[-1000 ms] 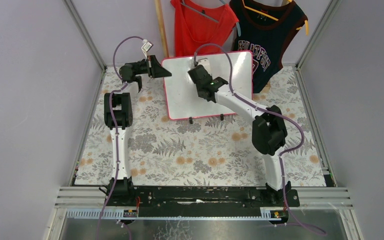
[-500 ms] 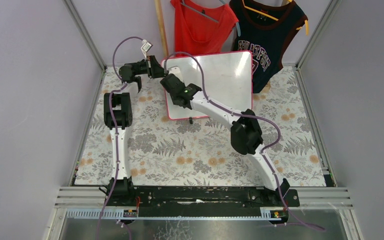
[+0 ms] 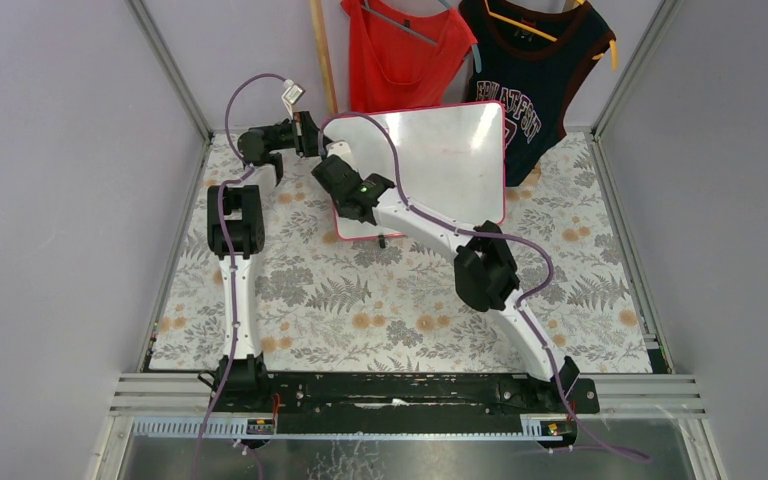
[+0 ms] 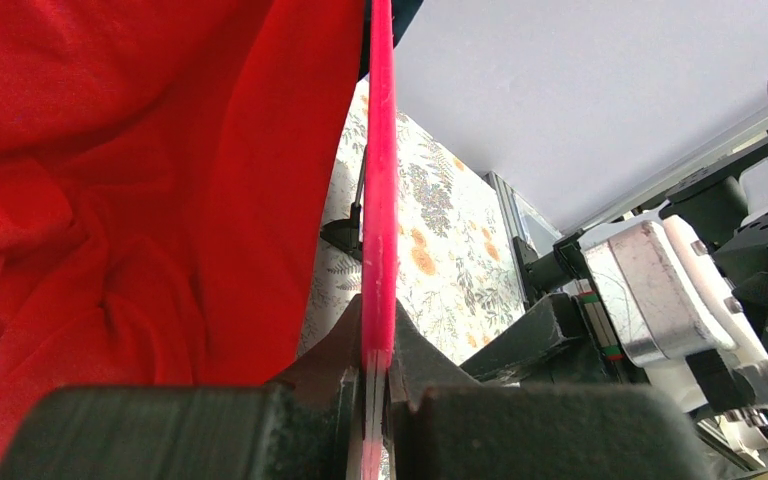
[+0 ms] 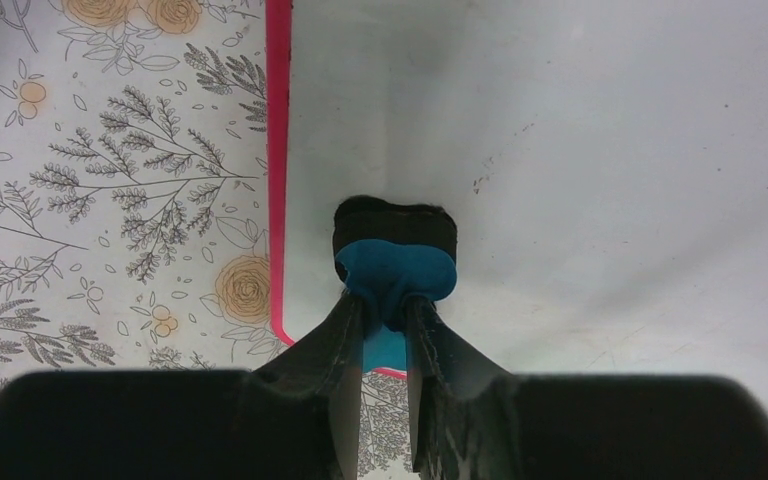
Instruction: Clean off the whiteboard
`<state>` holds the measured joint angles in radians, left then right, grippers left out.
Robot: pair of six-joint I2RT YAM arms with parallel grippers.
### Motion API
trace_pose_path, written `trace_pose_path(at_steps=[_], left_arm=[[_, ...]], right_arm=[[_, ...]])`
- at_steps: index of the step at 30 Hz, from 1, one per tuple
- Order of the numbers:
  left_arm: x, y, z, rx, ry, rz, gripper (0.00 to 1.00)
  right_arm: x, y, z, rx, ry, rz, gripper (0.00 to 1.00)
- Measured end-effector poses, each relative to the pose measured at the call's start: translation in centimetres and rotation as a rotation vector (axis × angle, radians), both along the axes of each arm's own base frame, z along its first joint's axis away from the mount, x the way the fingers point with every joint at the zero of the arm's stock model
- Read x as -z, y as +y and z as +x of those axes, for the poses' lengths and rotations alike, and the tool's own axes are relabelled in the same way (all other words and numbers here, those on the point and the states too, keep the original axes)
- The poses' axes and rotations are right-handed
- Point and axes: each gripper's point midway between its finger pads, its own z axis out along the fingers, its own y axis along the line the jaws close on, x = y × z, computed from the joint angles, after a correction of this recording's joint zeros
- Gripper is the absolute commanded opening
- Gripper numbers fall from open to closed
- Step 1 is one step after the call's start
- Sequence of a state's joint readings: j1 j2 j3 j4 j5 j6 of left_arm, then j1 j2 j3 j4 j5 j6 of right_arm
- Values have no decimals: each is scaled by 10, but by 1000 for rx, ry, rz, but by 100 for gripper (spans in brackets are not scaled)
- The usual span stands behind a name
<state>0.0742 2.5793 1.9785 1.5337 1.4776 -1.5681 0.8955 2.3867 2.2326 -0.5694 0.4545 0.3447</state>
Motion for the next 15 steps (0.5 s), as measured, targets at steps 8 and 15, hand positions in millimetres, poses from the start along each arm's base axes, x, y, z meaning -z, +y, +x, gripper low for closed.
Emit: trace_pose_path(at_steps=[8,15], left_arm=[[-1,-3,0,3,1,-3,0],[-1,-3,-1,4,0,-3,0]], right_arm=[[-3,-48,6,47,28,5,0],[-38,-165,38,232,-17,-32,0]])
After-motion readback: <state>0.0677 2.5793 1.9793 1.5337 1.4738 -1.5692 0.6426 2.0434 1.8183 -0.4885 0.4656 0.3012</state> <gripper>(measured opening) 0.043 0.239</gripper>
